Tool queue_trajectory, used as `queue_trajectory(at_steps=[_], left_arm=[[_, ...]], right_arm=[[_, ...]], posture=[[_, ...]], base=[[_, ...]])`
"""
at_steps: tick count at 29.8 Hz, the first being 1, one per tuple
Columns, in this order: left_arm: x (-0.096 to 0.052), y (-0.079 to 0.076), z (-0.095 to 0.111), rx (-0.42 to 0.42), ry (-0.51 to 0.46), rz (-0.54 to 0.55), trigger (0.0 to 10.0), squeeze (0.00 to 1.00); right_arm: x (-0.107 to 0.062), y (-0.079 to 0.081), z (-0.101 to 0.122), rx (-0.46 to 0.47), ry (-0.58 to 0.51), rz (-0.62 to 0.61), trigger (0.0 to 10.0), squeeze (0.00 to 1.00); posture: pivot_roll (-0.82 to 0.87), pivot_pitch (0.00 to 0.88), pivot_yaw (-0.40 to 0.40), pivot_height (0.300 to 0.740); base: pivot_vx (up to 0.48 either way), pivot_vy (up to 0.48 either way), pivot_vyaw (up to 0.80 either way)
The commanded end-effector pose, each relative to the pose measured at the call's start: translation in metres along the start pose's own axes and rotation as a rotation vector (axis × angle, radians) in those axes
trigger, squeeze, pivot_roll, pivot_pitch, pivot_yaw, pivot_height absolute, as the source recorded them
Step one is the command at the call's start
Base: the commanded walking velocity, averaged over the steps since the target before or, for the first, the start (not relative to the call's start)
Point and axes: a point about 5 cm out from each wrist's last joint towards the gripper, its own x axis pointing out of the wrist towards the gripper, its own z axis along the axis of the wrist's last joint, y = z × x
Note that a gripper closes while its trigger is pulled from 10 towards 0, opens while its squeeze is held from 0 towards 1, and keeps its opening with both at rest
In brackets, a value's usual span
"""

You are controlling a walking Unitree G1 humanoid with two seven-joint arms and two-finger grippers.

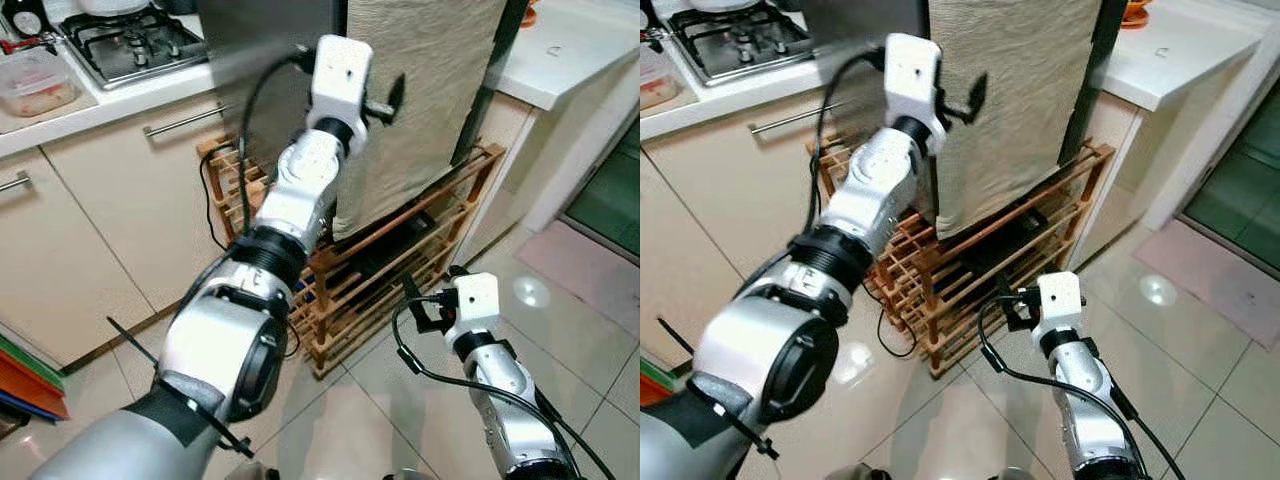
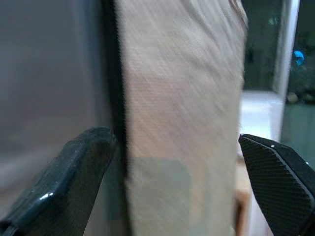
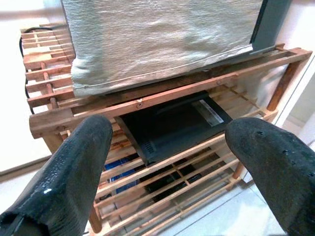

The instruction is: Restocking fridge

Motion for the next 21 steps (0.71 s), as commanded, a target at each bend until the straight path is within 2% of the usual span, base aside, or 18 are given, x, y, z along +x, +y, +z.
queue_trajectory(at_steps=[1, 7, 13, 21], left_arm=[[0.003, -0.002, 0.007, 0.012, -0.007, 0.0, 10.0, 0.0], [-0.001, -0.01, -0.001, 0.004, 0.042, -0.037, 10.0, 0.0], [0.0, -0.013, -0.002, -0.058, 0.043, -0.061, 10.0, 0.0], [0.003, -0.012, -0.001, -0.045, 0.053, -0.06, 10.0, 0.0]], right_arm=[[0.001, -0.001, 0.001, -0.005, 0.003, 0.005, 10.0, 0.0], [0.0, 0.0, 0.0, -0.004, 0.005, 0.007, 10.0, 0.0], [0.0, 0.003, -0.001, 0.0, 0.006, 0.014, 10.0, 0.0], [0.0, 0.003, -0.002, 0.0, 0.009, 0.014, 10.0, 0.0]], posture=[[-0.12, 0.012, 0.038, 0.74], [-0.12, 0.015, 0.036, 0.74], [-0.12, 0.018, 0.039, 0.74], [-0.12, 0.023, 0.04, 0.74]], base=[[0.0, 0.0, 0.0], [0.0, 0.0, 0.0], [0.0, 0.0, 0.0], [0.0, 0.0, 0.0]])
